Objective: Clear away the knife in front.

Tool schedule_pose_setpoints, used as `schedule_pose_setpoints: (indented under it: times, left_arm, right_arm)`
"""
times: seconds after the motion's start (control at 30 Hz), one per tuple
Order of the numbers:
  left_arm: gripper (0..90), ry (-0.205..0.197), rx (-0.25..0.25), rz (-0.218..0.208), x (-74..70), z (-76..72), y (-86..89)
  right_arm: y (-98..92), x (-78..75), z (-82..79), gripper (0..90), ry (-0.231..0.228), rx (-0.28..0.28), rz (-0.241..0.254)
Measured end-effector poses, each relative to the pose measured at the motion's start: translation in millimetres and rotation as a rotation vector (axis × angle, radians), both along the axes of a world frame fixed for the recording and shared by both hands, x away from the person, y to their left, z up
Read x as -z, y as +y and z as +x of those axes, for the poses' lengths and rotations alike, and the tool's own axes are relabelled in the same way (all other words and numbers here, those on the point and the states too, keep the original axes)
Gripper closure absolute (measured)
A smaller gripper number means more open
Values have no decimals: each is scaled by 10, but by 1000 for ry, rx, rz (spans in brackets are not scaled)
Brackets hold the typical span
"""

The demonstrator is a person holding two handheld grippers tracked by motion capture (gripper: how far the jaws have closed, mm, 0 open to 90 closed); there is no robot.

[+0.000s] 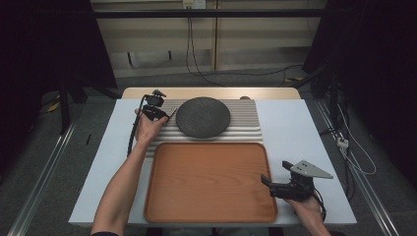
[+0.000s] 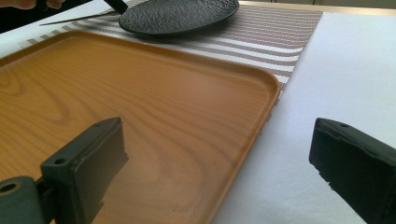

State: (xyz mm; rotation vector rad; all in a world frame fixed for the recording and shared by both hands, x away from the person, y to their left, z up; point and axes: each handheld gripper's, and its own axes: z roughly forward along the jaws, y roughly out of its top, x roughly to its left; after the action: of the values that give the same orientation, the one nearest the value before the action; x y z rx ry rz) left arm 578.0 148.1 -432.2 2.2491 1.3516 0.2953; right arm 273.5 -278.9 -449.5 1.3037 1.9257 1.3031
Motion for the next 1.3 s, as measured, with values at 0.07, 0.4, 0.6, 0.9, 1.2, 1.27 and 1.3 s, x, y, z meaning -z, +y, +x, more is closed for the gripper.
schedule_pose_setpoints:
  times: [0.07, 0.4, 0.6, 0.9, 1.2, 1.27, 1.3]
  left_arm:
    - [802, 0, 2, 1, -7, -9, 22]
    - [801, 27, 0, 1, 67, -34, 76]
    - [797, 25, -19, -19, 76, -31, 87]
    - [788, 20, -25, 1, 75, -28, 54]
    - [802, -1, -7, 40, 70, -49, 8]
    - [802, 0, -7, 33, 70, -46, 22]
    - [802, 0, -9, 30, 70, -48, 25]
  right_arm:
    - [1, 1, 2, 36, 0, -1, -2]
    - [5, 4, 6, 35, 3, 0, -4]
    - [6, 6, 11, 36, 2, -1, -5]
    - [10, 3, 7, 35, 2, -5, -3]
    - [15, 4, 10, 36, -1, -7, -4]
    - [11, 4, 10, 35, 1, -6, -4]
    - [10, 4, 11, 36, 1, -4, -4]
